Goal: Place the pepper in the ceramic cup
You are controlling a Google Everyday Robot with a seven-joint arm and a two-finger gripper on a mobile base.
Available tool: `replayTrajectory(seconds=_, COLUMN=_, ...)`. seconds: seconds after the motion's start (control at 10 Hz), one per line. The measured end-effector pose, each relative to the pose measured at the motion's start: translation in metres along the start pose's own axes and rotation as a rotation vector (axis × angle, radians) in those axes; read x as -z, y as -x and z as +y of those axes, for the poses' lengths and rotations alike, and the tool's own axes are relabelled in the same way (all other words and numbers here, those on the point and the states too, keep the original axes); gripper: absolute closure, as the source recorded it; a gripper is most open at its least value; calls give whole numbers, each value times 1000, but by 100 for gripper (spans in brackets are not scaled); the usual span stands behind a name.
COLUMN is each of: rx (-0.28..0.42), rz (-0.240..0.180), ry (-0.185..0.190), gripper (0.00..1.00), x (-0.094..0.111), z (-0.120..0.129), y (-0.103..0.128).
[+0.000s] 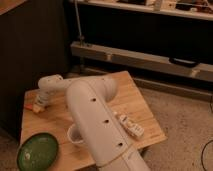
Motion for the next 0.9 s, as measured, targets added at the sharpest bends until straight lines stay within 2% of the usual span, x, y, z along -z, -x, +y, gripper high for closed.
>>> replayTrajectory(seconds=0.1, rx=8, rz=-11, ry=20, gripper=94, x=5, z=5, y=1)
replayTrajectory(seconds=0.3, rx=21, rz=-53, ry=31, gripper=94, x=40, z=3, y=11)
replayTrajectory(seconds=0.6, rx=48, rz=-114, ry=61, gripper=94, x=111, z=17, y=45)
replayTrajectory(seconds=0.7, rx=61, rz=-149, ry=81, gripper=94, x=141, z=24, y=55)
replayTrajectory(seconds=0.9, rx=84, rz=-218, ry=131, gripper=94, x=188, z=38, y=60)
